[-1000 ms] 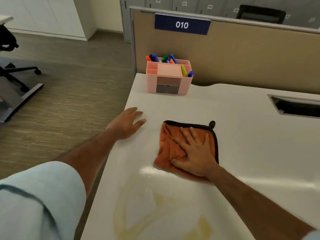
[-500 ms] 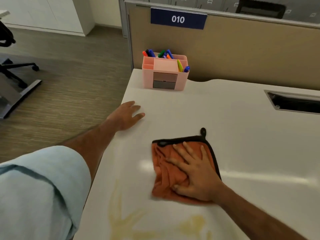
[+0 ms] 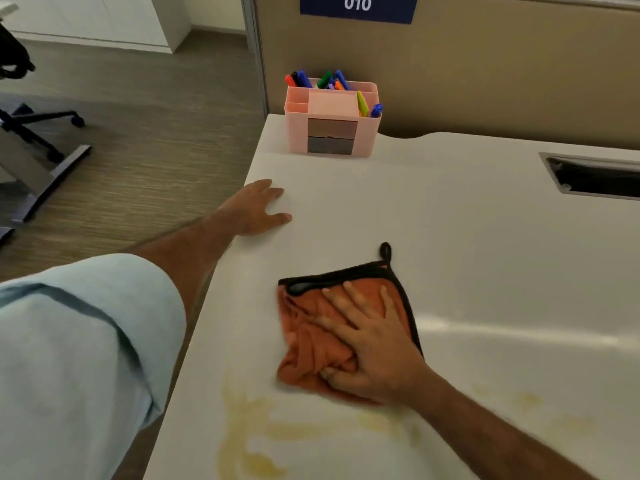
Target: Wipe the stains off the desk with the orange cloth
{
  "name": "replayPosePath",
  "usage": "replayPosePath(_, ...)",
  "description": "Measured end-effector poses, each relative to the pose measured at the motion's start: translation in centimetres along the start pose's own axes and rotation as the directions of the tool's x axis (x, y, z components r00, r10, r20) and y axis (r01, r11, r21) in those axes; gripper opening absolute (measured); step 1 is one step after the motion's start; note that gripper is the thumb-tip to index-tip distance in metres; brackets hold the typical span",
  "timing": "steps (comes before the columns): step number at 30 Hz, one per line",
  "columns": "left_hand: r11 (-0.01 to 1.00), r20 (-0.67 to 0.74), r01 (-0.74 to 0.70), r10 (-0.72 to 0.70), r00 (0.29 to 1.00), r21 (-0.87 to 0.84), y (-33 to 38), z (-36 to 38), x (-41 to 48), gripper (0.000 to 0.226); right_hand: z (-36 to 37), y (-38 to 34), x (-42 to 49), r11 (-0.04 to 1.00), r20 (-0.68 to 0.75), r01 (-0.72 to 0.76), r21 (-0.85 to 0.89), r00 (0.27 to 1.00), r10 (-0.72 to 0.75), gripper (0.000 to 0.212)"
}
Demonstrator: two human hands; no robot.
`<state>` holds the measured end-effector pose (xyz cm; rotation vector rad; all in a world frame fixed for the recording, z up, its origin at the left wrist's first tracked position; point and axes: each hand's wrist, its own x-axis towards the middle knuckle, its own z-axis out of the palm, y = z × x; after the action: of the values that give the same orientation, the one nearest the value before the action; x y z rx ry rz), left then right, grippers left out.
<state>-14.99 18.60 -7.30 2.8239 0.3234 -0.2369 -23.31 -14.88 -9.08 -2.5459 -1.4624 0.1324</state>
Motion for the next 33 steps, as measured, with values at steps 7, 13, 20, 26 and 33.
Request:
replayPosePath(7,1.0,0.012,0.015,-0.015,1.0,0.025,0.5,0.0,-0.8,0.08,0.8,-6.0,7.3,0.993,0.018,-0.118,-0.007,0.993,0.118,0.087)
replayPosePath(13,1.0,-0.018,-0.028,0.028,0.999,-0.003,0.7,0.1,-2.7,0.073,2.7,-8.3,-0.3,0.983,-0.01,0.177,0.041,0.984,-0.177,0.08)
replayPosePath(20,0.983,-0.032,-0.078,0.074,0.997,-0.167,-1.1,-0.7,-6.0,0.063,1.0,-3.5,0.8,0.996,-0.027,-0.092,-0.01,0.995,0.092,0.084)
replayPosePath(26,0.948,-0.151,0.01,-0.061,0.987,-0.318,-2.8,-3.1,-8.4,0.057,2.0,-9.1,9.4,1.0,0.005,-0.014,0.01,1.0,0.014,0.086)
replayPosePath(33,0.906,-0.116,0.108,-0.168,0.979,-0.409,-6.5,-1.2,-13.8,0.059,2.1,-4.8,5.7,0.998,-0.064,0.052,0.018,0.997,-0.051,0.074)
